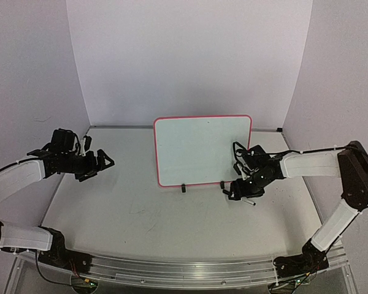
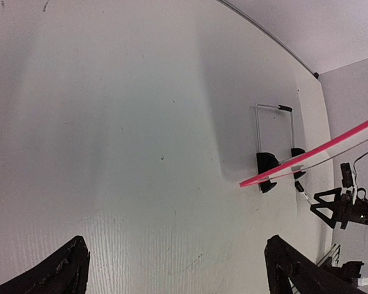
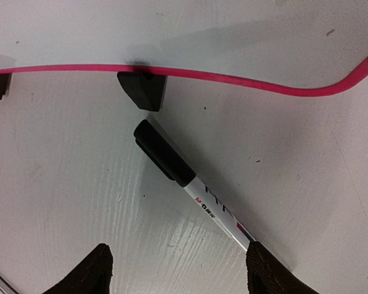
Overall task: Write a sentence on the whiteboard
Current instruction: Pick up the whiteboard marker from the center of the board.
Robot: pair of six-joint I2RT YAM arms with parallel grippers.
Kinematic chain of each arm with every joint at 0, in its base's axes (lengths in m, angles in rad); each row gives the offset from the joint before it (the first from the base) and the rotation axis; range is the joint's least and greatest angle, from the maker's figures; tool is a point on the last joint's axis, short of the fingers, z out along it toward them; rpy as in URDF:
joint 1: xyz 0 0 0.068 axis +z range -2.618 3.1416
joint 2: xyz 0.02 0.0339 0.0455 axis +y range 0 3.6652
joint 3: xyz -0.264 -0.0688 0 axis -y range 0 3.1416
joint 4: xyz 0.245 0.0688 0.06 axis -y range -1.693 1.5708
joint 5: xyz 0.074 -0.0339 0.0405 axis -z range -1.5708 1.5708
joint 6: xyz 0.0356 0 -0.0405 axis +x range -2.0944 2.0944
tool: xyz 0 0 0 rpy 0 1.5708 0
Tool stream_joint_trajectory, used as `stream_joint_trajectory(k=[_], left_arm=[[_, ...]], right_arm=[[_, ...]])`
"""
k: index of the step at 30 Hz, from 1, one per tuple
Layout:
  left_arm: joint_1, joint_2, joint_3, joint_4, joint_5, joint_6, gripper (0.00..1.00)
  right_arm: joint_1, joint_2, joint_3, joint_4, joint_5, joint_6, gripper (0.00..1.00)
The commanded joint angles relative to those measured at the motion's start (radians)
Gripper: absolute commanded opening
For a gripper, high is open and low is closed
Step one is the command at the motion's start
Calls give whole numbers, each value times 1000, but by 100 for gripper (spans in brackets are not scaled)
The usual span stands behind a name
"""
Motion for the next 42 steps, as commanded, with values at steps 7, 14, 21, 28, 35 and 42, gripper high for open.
stream_joint_trajectory(k=[7, 14, 21, 28, 35, 42], left_arm=[[-92, 34, -26, 89, 27, -88, 98], [-92, 38, -28, 94, 37, -86, 98], [-93, 32, -28, 104, 58, -84, 98], [-100, 11, -40, 106, 91, -70, 98], [-192, 14, -32, 112, 115, -77, 98], [-351, -32, -8, 177, 140, -216, 98]], right_arm=[[1, 52, 7, -34, 100, -53, 66], [0, 98, 35, -37, 101, -56, 62], [63, 117, 46, -57, 126, -60, 46], [154, 172, 79, -90, 232, -30, 28], [223, 172, 88, -92, 300, 1, 1], [293, -74, 64, -117, 124, -14, 0]])
